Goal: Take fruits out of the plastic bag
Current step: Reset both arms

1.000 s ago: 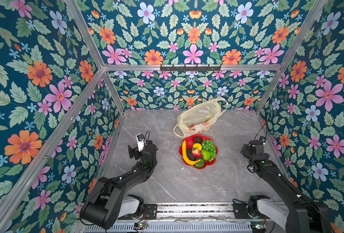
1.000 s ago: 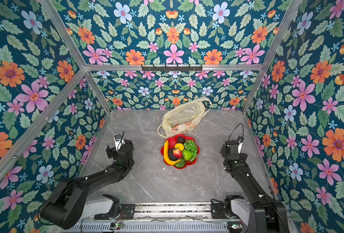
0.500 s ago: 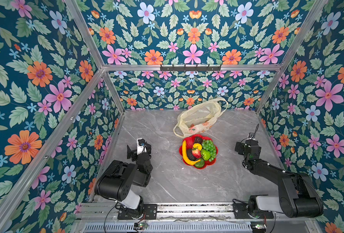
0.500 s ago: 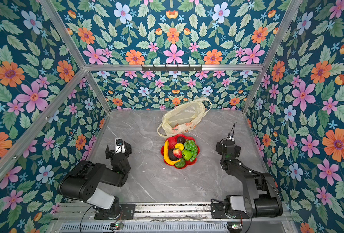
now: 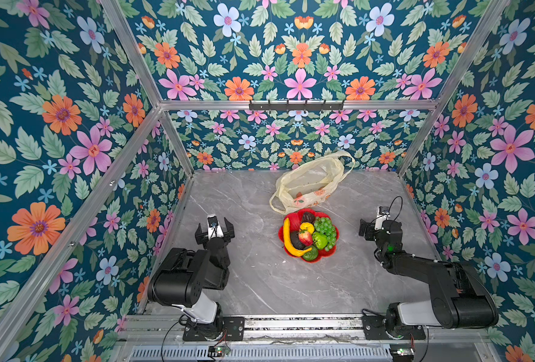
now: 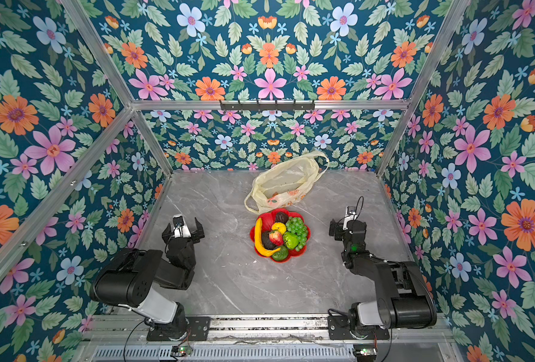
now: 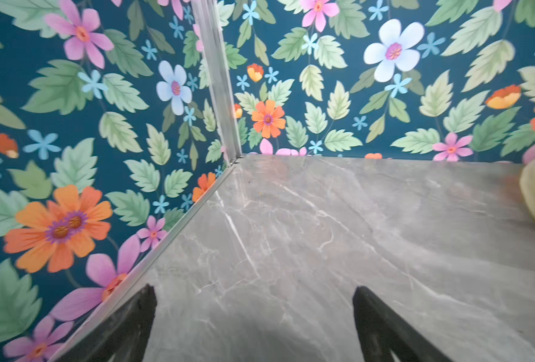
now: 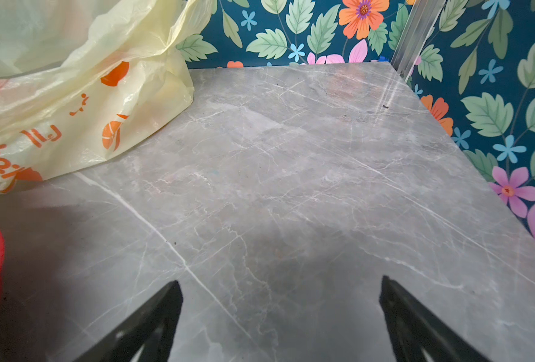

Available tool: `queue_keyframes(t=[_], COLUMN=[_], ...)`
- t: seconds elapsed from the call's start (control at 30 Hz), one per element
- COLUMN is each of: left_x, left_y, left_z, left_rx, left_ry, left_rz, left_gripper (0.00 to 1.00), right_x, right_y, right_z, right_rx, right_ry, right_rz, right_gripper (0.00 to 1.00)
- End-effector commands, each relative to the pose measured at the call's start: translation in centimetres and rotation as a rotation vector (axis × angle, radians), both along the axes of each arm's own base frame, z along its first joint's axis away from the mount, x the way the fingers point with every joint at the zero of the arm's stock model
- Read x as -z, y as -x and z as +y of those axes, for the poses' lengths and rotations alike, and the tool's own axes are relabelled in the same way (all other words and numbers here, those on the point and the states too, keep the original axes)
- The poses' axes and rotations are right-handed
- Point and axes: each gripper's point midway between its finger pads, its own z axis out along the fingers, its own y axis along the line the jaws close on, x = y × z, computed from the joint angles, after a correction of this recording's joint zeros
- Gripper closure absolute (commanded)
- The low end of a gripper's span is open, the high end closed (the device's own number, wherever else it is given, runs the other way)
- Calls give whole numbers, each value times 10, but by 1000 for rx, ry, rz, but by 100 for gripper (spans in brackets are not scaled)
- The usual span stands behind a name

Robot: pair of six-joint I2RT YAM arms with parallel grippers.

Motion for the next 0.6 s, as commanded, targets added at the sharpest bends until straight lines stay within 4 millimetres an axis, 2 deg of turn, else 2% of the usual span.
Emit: queue_keyframes(t=[0.0,0.03,0.13,0.17,0.23,0.37,0.57], left_x=[6,14,11,12,10,10,10], left_y=[-15,-17,-19,-19,-18,-18,-18], left_z=[-3,0,3,2,3,5,5], left_rx=[34,34,37,37,33,22,22], left_ry=[57,75,80,87,76,81,81], left_rz=[25,68,48,53,43,41,41], left_gripper=[0,0,0,0,0,0,0], right_x=[-13,-13,-5,-8,-2,-5,-3], right_y=[-2,-2,0,-3,-1,-3,-2], right_z=[1,1,-5,-6,-7,-14,-13], right_rx=[-8,-9,12,12,13,47,45], right_ry=[-3,-5,-27,-17,-44,-48,-50], right_rz=[-72,-76,-89,-126,-64,-80,-70], right_gripper=[1,1,1,1,1,1,1])
